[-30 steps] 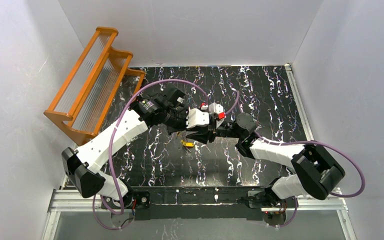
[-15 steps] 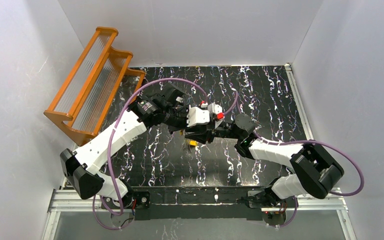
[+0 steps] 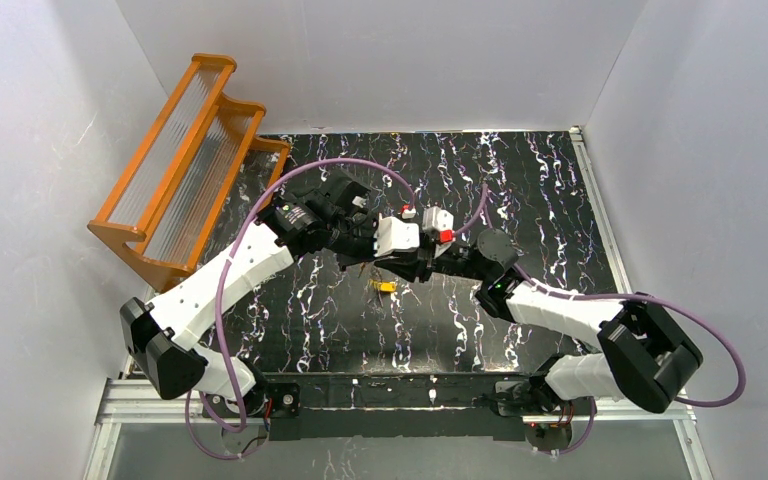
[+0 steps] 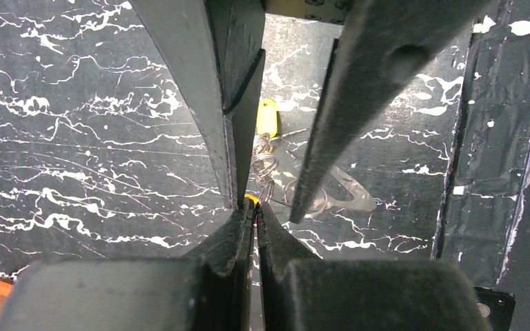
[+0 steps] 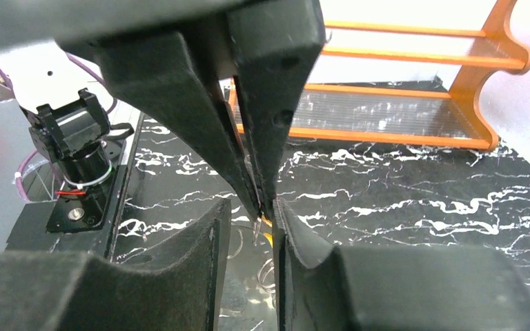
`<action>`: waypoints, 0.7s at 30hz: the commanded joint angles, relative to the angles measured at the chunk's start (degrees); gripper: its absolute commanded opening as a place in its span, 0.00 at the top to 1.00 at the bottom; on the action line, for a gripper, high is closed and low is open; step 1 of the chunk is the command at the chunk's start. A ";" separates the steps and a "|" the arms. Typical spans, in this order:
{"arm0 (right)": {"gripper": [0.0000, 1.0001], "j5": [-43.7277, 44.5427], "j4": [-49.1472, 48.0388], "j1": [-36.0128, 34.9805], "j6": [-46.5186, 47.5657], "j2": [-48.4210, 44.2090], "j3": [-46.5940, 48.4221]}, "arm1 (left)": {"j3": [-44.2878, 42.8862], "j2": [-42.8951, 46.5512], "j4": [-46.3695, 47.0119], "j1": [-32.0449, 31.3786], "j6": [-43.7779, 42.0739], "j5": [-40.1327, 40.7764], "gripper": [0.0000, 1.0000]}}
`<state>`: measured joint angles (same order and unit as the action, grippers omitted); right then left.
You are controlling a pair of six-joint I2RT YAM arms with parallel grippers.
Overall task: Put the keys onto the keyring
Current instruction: Adjust the key on the keyring.
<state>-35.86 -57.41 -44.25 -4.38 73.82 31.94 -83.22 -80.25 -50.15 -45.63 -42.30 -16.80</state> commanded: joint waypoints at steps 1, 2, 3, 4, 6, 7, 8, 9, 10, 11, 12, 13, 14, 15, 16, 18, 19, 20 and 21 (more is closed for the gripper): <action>0.66 1.20 -1.05 0.22 1.13 1.54 0.75 | -0.02 2.80 -0.42 -0.40 0.77 -2.17 1.00; 0.66 1.60 -1.06 0.22 1.14 1.87 0.69 | 0.05 2.85 -0.35 -0.35 0.87 -2.26 1.00; 0.66 1.80 -1.04 0.22 1.22 2.04 0.62 | 0.13 2.97 -0.24 -0.39 0.98 -2.30 1.00; 0.67 1.84 -1.04 0.22 1.35 2.22 0.58 | 0.26 3.06 -0.17 -0.39 1.04 -2.35 1.00; 0.69 1.65 -0.91 0.22 1.39 2.58 0.58 | 0.38 3.16 -0.05 -0.35 1.08 -2.46 1.00; 0.70 1.50 -0.87 0.22 1.46 2.78 0.64 | 0.42 3.24 0.03 -0.37 1.11 -2.54 1.00; 0.72 1.37 -0.86 0.22 1.39 3.00 0.77 | 0.45 3.32 0.13 -0.36 1.16 -2.71 1.00; 0.73 1.30 -0.86 0.22 1.34 3.22 0.80 | 0.52 3.34 0.28 -0.38 1.21 -2.87 1.00; 0.75 1.31 -0.86 0.22 1.31 3.44 0.83 | 0.52 3.41 0.36 -0.37 1.18 -3.07 1.00; 0.77 1.32 -0.86 0.17 1.41 3.58 0.86 | 0.52 3.43 0.52 -0.41 1.30 -3.35 1.00; 0.79 1.32 -0.94 0.21 1.45 3.68 0.92 | 0.58 3.50 0.67 -0.43 1.37 -3.66 1.00; 0.81 1.32 -0.91 0.22 1.54 3.84 0.99 | 0.60 3.52 0.75 -0.37 1.38 -3.87 1.00; 0.83 1.32 -0.80 0.22 1.70 3.95 1.19 | 0.70 3.60 0.75 -0.40 1.43 -4.07 1.00; 0.87 1.17 -0.59 0.22 1.93 4.04 1.30 | 0.81 3.68 0.82 -0.42 1.43 -4.04 1.00; 0.90 1.14 -0.34 0.22 2.12 4.05 1.36 | 0.90 3.81 0.89 -0.35 1.43 -4.03 1.00; 0.90 1.51 0.04 0.21 2.18 4.03 1.28 | 1.15 4.18 1.12 -0.39 1.66 -4.03 1.00; 0.90 1.69 0.22 0.19 2.18 4.05 1.35 | 1.35 4.34 1.31 -0.36 1.74 -4.03 1.00; 0.88 1.89 0.35 0.21 2.12 3.99 1.41 | 1.55 4.51 1.43 -0.40 1.81 -4.03 1.00; 0.83 2.28 0.36 0.20 2.02 3.97 1.33 | 1.79 4.63 1.58 -0.40 1.86 -4.18 1.00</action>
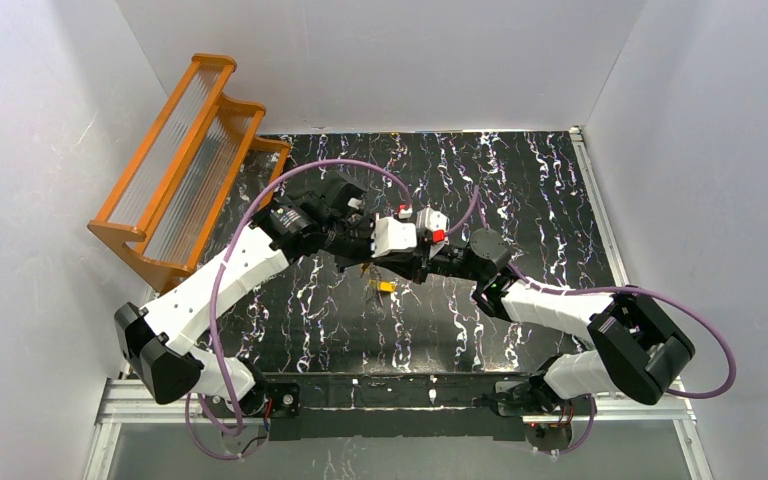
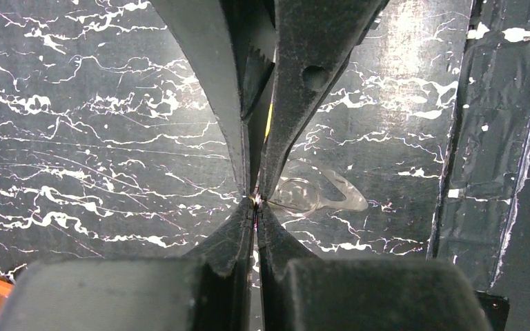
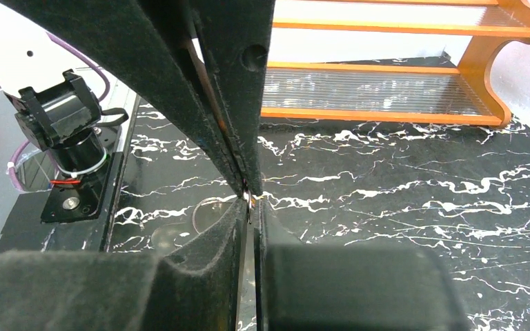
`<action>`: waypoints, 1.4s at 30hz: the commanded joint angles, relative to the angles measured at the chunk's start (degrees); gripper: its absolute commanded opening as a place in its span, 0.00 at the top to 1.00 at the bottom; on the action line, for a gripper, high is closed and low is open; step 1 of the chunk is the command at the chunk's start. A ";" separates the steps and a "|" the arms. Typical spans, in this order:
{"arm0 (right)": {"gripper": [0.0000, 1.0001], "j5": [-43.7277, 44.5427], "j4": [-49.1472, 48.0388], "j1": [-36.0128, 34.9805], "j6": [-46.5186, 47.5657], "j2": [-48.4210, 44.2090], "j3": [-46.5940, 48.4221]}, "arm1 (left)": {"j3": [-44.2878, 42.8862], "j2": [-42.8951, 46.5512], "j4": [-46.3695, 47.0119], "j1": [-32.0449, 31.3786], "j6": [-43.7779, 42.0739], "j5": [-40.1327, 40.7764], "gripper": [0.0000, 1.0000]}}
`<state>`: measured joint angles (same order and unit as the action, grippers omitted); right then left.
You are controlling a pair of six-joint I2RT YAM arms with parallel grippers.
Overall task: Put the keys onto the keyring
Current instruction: Adjust the key on the keyring.
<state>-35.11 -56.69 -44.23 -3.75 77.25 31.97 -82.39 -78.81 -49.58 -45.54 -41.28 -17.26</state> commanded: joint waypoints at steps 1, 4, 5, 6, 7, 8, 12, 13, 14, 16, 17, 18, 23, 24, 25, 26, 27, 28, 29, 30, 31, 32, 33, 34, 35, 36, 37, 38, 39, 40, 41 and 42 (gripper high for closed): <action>0.78 1.86 -0.48 0.18 1.26 0.45 1.22 | 1.07 3.34 1.08 -0.51 0.94 -3.88 1.00; 0.80 2.16 -1.04 0.14 1.20 0.35 1.27 | 1.49 3.48 1.48 -0.48 1.15 -4.39 1.00; 0.85 2.17 -0.98 0.19 1.12 0.29 1.34 | 1.54 3.55 1.62 -0.49 1.24 -4.58 1.00; 0.90 2.42 -0.93 0.19 1.08 0.15 1.34 | 1.75 3.61 1.67 -0.46 1.29 -4.71 1.00; 0.98 2.73 -0.84 0.19 0.95 0.05 1.27 | 1.83 3.65 1.88 -0.45 1.40 -4.83 1.00; 0.99 2.89 -0.69 0.16 1.06 -0.06 1.26 | 1.84 3.68 1.94 -0.43 1.58 -4.81 1.00; 0.99 3.27 0.53 0.19 1.50 -1.30 0.44 | 1.92 4.24 2.17 -0.48 2.21 -5.32 1.00; 0.99 3.25 0.52 0.19 1.54 -1.69 0.23 | 2.29 4.64 2.72 -0.48 2.64 -5.15 1.00; 0.99 2.98 0.52 0.19 1.75 -1.98 0.02 | 2.96 5.16 3.71 -0.46 3.40 -4.58 0.96; 0.99 2.14 0.52 0.19 2.16 -2.90 -0.50 | 5.14 6.85 6.52 -0.43 5.21 -3.01 0.73; 0.99 1.73 0.71 0.15 2.43 -3.52 -0.72 | 6.76 8.04 8.22 -0.43 6.41 -1.87 0.65; 0.99 1.43 1.05 0.19 2.62 -4.16 -0.89 | 8.45 9.31 10.49 -0.43 7.92 -0.64 0.58; 0.99 0.49 5.53 0.19 3.66 -7.58 -1.70 | 17.78 15.30 20.46 -0.31 15.89 1.47 0.53; 0.99 0.48 6.06 0.24 3.66 -8.38 -2.16 | 19.45 16.24 22.29 -0.19 17.02 0.45 0.53; 0.99 0.48 6.73 0.20 4.78 -9.19 -2.44 | 20.74 17.04 23.87 0.06 18.29 -0.96 0.54; 0.99 0.55 7.38 0.27 5.29 -9.83 -2.70 | 21.84 17.58 25.19 0.36 19.41 -2.51 0.54; 0.99 0.57 8.03 0.28 5.59 -10.51 -2.96 | 22.88 18.08 26.37 0.87 20.37 -4.46 0.54; 0.99 0.57 8.67 0.23 5.92 -11.14 -3.15 | 24.12 18.49 28.11 1.68 21.76 -6.33 0.55; 0.99 0.57 9.11 0.25 6.16 -11.73 -3.40 | 25.48 18.97 29.78 2.71 22.71 -8.86 0.56; 0.99 0.37 9.40 0.20 6.39 -12.41 -3.67 | 26.71 19.46 32.07 4.01 23.82 -11.99 0.57; 0.99 0.01 9.59 0.31 6.53 -12.80 -3.86 | 28.00 19.78 34.28 5.53 25.08 -16.57 0.57; 0.99 -0.50 9.76 0.36 6.59 -13.17 -3.92 | 29.32 20.01 36.35 7.13 26.30 -20.01 0.58; 0.99 -1.14 10.02 0.35 6.72 -13.45 -3.99 | 30.44 20.19 38.33 8.79 27.50 -23.27 0.59; 0.99 -1.73 10.21 0.35 6.73 -13.68 -3.86 | 31.61 20.37 40.41 10.22 28.43 -26.20 0.60; 0.99 -2.22 10.54 0.42 6.78 -13.77 -3.72 | 32.62 20.62 42.18 11.31 29.04 -28.34 0.61; 0.99 -2.68 10.69 0.45 6.78 -13.86 -3.61 | 33.66 20.86 44.12 12.05 29.61 -29.72 0.62; 0.99 -3.14 10.71 0.46 6.76 -13.92 -3.51 | 34.53 21.08 45.43 12.47 29.70 -30.64 0.63; 0.99 -3.52 10.84 0.46 6.67 -13.97 -3.37 | 35.29 21.26 46.35 12.57 29.33 -31.25 0.65; 0.99 -3.67 11.27 0.45 6.71 -13.97 -3.09 | 35.62 21.32 46.57 12.60 28.40 -31.59 0.68; 0.99 -3.73 11.68 0.46 6.59 -13.91 -2.88 | 35.84 21.44 46.78 12.58 27.79 -31.94 0.72; 0.99 -3.61 12.16 0.45 6.50 -13.96 -2.52 | 35.95 21.49 46.88 12.58 27.34 -31.74 0.75; 0.99 -3.62 12.44 0.46 6.41 -14.05 -2.37 | 36.02 21.58 46.62 12.58 26.70 -31.37 0.76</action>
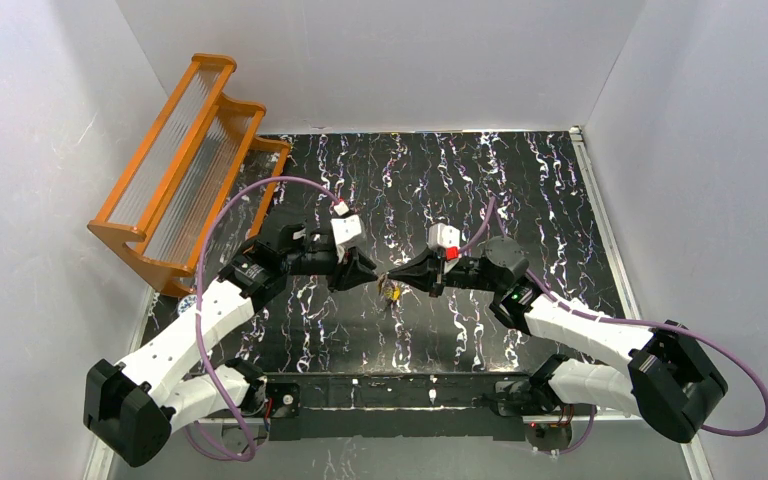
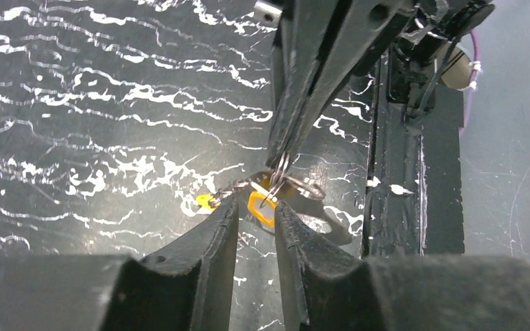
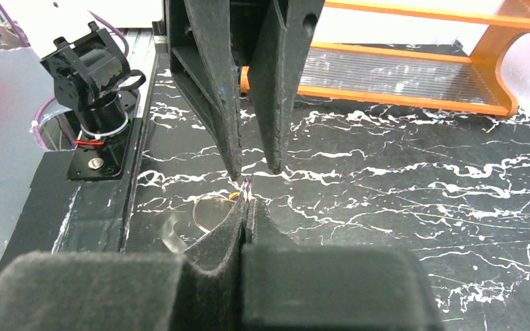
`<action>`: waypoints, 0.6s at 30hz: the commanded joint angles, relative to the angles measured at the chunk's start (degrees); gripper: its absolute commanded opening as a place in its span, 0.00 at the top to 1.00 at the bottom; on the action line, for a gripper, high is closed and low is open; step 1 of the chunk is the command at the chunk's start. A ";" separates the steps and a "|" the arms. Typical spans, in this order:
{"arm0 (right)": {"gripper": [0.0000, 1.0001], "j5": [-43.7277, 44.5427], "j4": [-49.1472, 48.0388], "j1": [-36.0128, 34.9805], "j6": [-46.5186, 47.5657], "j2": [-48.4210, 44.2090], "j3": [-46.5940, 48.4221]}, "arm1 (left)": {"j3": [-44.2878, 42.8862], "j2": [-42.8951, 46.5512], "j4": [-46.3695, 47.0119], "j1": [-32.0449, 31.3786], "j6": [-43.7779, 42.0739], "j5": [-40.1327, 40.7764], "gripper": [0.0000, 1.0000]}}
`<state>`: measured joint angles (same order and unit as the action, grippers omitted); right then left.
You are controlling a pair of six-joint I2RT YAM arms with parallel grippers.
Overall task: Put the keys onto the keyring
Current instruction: Adjust the key on the keyring.
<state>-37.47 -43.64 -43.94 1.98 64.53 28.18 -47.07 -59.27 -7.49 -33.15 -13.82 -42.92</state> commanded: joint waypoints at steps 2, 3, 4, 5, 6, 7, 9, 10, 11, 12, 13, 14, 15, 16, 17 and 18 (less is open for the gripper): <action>0.99 -1.30 -0.50 0.12 0.57 -1.50 1.51 | 0.91 2.20 3.59 0.19 -3.06 -5.64 0.77; 0.99 -1.32 -0.42 0.17 0.49 -1.58 1.55 | 1.18 2.42 3.55 0.19 -3.74 -5.60 0.77; 0.99 -1.31 -0.26 0.17 0.48 -1.60 1.60 | 1.38 2.56 3.60 0.19 -4.46 -5.87 0.77; 0.99 -1.32 -0.15 0.17 0.42 -1.65 1.66 | 1.63 2.57 3.66 0.19 -5.19 -6.48 0.78; 0.99 -1.37 -0.13 0.17 0.35 -1.73 1.73 | 1.89 2.58 3.89 0.23 -5.68 -7.04 0.81; 0.99 -1.30 -0.13 0.17 0.27 -1.77 1.71 | 2.16 2.51 4.10 0.19 -5.81 -7.49 0.84; 0.99 -1.24 -0.22 0.17 0.22 -1.91 1.86 | 2.78 2.04 4.07 0.19 -6.23 -8.55 0.90; 0.99 -1.14 -0.29 0.17 0.22 -1.95 1.87 | 3.26 1.90 4.06 0.23 -6.58 -8.77 0.92; 0.99 -0.97 -0.31 0.11 0.22 -2.05 1.99 | 3.76 1.80 4.06 0.19 -6.88 -8.87 0.93; 0.99 -1.00 -0.31 0.12 0.22 -2.13 2.01 | 4.16 1.67 4.06 0.14 -7.01 -8.90 0.93; 0.99 -0.97 -0.35 0.16 0.20 -2.20 2.08 | 4.53 1.43 4.06 0.14 -7.12 -8.92 0.94; 0.99 -0.97 -0.31 0.17 0.14 -2.22 2.20 | 4.79 1.25 4.14 0.10 -7.28 -9.01 0.96; 0.99 -1.08 -0.31 0.17 0.07 -2.22 2.21 | 5.06 1.07 4.19 0.12 -7.46 -8.95 0.98; 0.99 -1.16 -0.23 0.14 0.05 -2.30 2.26 | 5.24 0.82 4.28 0.10 -7.71 -9.07 0.99; 0.99 -1.26 -0.22 0.17 0.04 -2.35 2.26 | 5.51 0.63 4.43 -0.02 -7.81 -9.07 1.00; 0.99 -1.26 -0.30 0.17 -0.02 -2.33 2.33 | 5.68 0.44 4.55 -0.11 -7.88 -9.11 1.00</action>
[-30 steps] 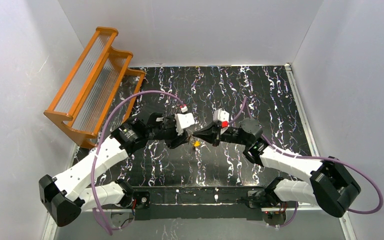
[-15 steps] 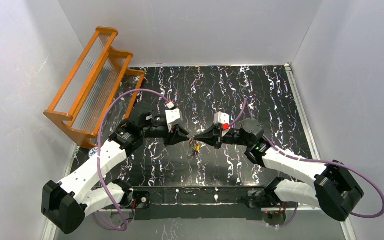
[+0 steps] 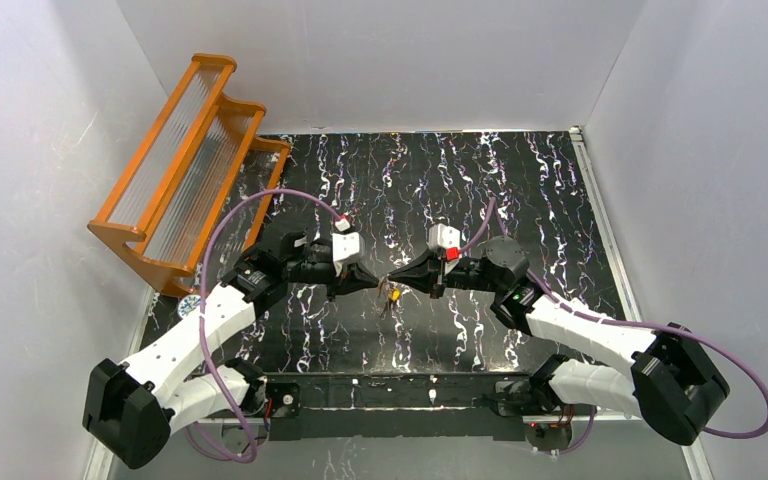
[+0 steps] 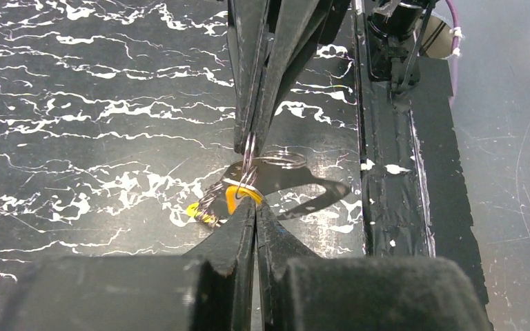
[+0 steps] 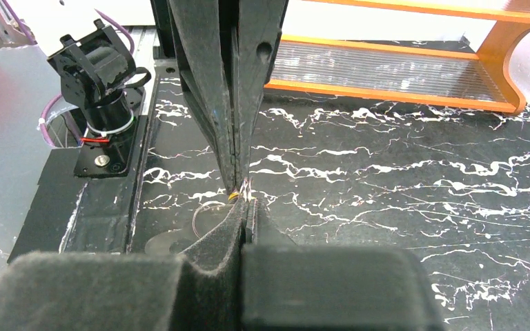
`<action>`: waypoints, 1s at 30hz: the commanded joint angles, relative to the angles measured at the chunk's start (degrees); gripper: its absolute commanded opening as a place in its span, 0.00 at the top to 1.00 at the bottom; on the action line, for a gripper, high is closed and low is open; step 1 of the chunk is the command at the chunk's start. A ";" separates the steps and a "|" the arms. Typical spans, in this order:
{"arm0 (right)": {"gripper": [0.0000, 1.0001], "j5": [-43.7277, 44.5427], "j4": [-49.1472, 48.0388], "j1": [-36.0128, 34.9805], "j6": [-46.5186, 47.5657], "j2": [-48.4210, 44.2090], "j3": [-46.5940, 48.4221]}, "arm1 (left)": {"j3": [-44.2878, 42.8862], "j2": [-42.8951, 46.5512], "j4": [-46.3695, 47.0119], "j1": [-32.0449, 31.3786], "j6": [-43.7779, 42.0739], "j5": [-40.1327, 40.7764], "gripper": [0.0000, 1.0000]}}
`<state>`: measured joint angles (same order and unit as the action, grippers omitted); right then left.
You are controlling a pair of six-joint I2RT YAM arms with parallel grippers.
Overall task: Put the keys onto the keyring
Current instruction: Adjust the key on the keyring.
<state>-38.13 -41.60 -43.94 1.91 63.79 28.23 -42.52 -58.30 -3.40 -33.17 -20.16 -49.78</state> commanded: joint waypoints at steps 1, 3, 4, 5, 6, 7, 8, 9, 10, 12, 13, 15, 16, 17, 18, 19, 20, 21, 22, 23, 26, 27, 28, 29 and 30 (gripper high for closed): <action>0.99 -0.63 -2.34 0.15 0.00 -1.53 2.30 | 1.31 -0.72 0.84 -0.26 -1.50 -2.12 1.00; 0.99 -0.71 -2.42 0.17 -0.06 -1.40 2.42 | 1.83 -0.93 1.80 -0.85 -1.16 -1.80 1.00; 0.99 -0.66 -2.43 0.14 -0.11 -1.39 2.43 | 2.04 -0.94 2.35 -1.04 -0.95 -1.62 1.00; 0.99 -0.68 -2.38 0.17 -0.08 -1.41 2.50 | 2.16 -0.83 2.58 -1.12 -0.66 -1.12 1.00; 0.99 -0.69 -2.28 0.16 -0.07 -1.46 2.53 | 2.18 -0.47 2.60 -1.14 -0.39 -0.14 1.00; 0.99 -0.65 -2.11 0.17 0.04 -1.47 2.47 | 2.06 0.14 2.44 -1.16 -0.31 1.20 0.96; 0.99 -0.52 -2.02 0.16 0.10 -1.61 2.40 | 1.95 1.22 2.33 -1.12 -0.46 2.74 0.91; 0.99 -0.54 -1.93 0.13 0.17 -1.58 2.44 | 1.92 2.44 2.39 -1.11 -0.79 3.97 0.87; 0.99 -0.52 -1.83 0.17 0.19 -1.56 2.42 | 1.80 3.66 2.47 -1.12 -1.03 4.99 0.83; 0.99 -0.67 -1.78 0.17 0.20 -1.54 2.49 | 1.35 5.77 2.52 -1.18 -1.39 7.06 0.78; 0.99 -0.65 -1.73 0.15 0.20 -1.49 2.53 | 1.18 6.70 2.52 -1.20 -1.69 7.44 0.77; 0.99 -0.78 -1.60 0.11 0.24 -1.50 2.55 | 1.13 8.07 3.06 -1.20 -1.91 8.12 0.74; 0.99 -0.65 -1.56 0.12 0.28 -1.48 2.58 | 1.13 8.21 3.08 -1.20 -2.02 8.15 0.72; 0.99 -0.69 -1.63 0.13 0.28 -1.48 2.57 | 1.20 8.10 4.69 -1.20 -2.30 8.04 0.71; 0.99 -0.64 -1.63 0.19 0.35 -1.43 2.59 | 1.29 7.75 5.15 -1.20 -2.40 8.03 0.70; 0.99 -0.63 -1.64 0.18 0.37 -1.39 2.55 | 1.34 7.11 5.30 -1.20 -2.67 7.66 0.69; 0.99 -0.77 -1.72 0.17 0.33 -1.38 2.58 | 1.31 6.43 5.32 -1.20 -3.03 7.25 0.67; 0.99 -0.87 -1.79 0.15 0.29 -1.24 2.68 | 1.24 5.64 5.32 -1.20 -3.24 7.01 0.66; 0.99 -0.82 -1.88 0.18 0.29 -1.22 2.68 | 1.22 4.89 5.46 -1.20 -3.48 6.52 0.66; 0.99 -0.95 -1.90 0.17 0.28 -1.26 2.74 | 1.15 4.19 5.67 -1.20 -3.58 5.96 0.66; 0.99 -0.80 -1.88 0.18 0.36 -1.17 2.78 | 1.36 2.36 6.21 -1.36 -3.36 4.19 0.68; 0.99 -0.67 -1.85 0.17 0.45 -1.13 2.74 | 1.31 1.87 6.44 -1.44 -3.21 3.68 0.71; 0.99 -0.64 -1.82 0.23 0.57 -1.05 2.74 | 1.47 1.36 6.81 -1.50 -2.98 3.16 0.74; 0.99 -0.65 -1.89 0.18 0.63 -0.97 2.78 | 1.63 1.13 7.46 -1.59 -2.54 2.81 0.77; 0.99 -0.79 -1.90 0.24 0.57 -0.87 2.84 | 2.15 1.03 8.70 -1.70 -1.82 2.58 0.81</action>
<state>-38.33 -40.42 -43.94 1.87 63.68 28.29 -40.64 -56.95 1.83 -34.28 -22.81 -43.97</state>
